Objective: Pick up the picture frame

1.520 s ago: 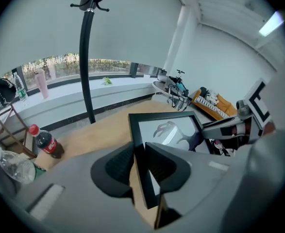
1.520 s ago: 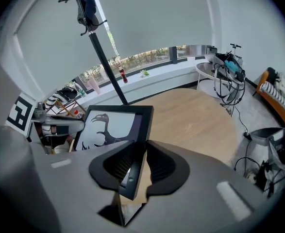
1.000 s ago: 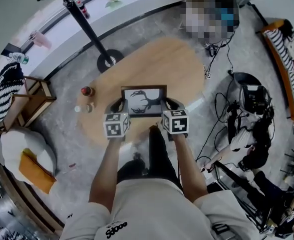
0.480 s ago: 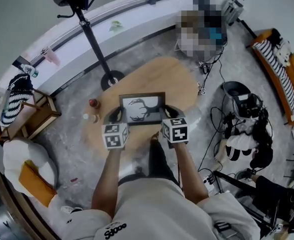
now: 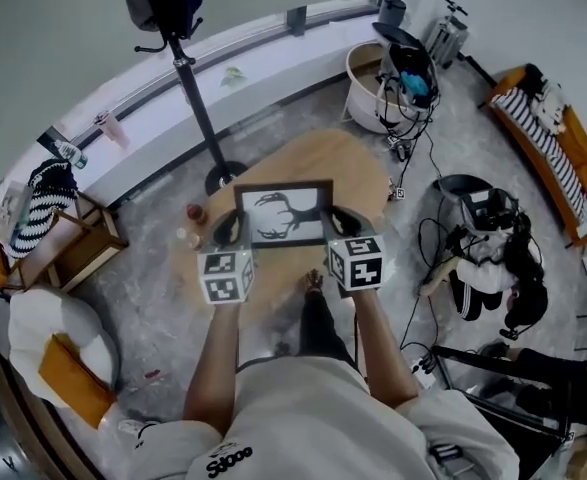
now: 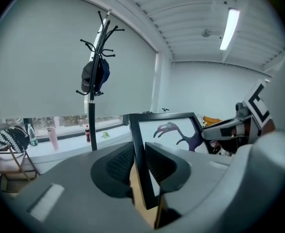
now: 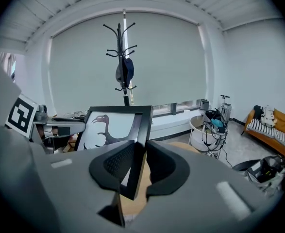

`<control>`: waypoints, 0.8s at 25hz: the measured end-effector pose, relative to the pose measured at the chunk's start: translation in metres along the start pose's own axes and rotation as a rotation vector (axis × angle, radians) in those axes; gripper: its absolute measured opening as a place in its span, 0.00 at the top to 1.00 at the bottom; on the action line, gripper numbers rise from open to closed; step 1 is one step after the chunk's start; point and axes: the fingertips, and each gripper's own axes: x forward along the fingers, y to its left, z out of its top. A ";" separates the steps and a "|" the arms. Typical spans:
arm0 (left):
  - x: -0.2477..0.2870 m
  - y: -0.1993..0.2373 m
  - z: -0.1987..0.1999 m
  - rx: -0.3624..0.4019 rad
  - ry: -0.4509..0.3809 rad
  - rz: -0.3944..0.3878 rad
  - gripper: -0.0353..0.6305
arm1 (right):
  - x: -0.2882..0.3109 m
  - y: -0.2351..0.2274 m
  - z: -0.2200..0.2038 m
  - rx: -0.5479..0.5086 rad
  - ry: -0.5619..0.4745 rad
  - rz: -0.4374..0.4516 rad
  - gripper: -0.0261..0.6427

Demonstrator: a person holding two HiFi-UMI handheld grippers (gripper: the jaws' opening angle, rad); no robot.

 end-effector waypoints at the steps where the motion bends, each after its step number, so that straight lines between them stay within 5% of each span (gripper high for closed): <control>1: -0.008 -0.003 0.004 0.014 -0.011 -0.005 0.83 | -0.008 0.003 0.001 0.001 -0.010 -0.003 0.84; 20: -0.151 -0.050 0.107 0.139 -0.311 -0.067 0.82 | -0.173 0.059 0.074 -0.116 -0.310 -0.025 0.83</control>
